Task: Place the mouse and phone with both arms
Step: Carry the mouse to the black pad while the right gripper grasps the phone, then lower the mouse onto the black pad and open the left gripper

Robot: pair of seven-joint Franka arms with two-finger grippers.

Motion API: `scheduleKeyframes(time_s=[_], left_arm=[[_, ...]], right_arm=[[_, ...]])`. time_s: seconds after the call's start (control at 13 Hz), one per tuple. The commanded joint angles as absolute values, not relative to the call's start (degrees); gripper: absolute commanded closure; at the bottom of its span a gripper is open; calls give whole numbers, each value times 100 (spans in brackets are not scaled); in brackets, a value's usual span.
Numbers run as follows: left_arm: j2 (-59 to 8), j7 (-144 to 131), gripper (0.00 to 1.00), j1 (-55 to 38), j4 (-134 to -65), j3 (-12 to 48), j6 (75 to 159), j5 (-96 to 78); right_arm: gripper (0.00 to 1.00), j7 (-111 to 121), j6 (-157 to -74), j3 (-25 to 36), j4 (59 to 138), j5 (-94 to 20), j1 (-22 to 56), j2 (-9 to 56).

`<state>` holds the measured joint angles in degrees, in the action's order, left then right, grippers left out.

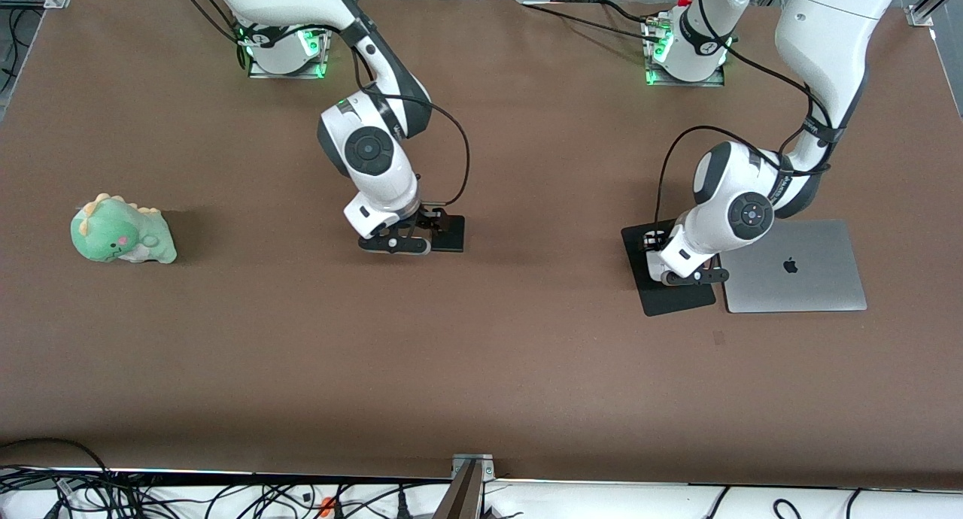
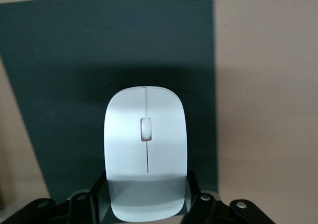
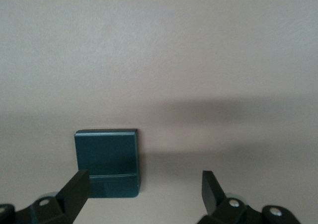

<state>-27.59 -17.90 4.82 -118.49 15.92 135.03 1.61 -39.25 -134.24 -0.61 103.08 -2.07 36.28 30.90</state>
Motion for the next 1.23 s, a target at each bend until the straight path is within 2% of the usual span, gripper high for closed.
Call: scheduleKeyframes(time_s=[0.0,0.23,0.31,0.38,0.62,0.77,1.15], left_arm=[[-2873,-1740,67,755,-11918,1644,13797,447],[-3050,-1731,53,923,-11900,1644,13992,483],[-3059,-1731,36,940,-11900,1652,13992,483],[-3041,-1697,0,1045,-11883,1661,13992,483],[-2831,-1214,0,1466,-11655,1722,13686,431],[-2498,-1204,0,1512,-11497,1784,13178,396],[-2101,-1178,0,1486,-9891,1916,10701,387]], right_arm=[[0,-4131,-13447,-18,9968,-105,3788,3471],[0,-4235,-13456,-9,9748,-105,3884,3770],[0,-4358,-13456,-9,9660,-97,3893,3858],[0,-4385,-13456,-9,9537,-27,3946,3963],[0,-4473,-13456,-9,9378,9,3981,4148],[0,-4482,-13517,0,9308,61,4034,4219],[0,-4666,-13667,9,9316,245,4148,4333]])
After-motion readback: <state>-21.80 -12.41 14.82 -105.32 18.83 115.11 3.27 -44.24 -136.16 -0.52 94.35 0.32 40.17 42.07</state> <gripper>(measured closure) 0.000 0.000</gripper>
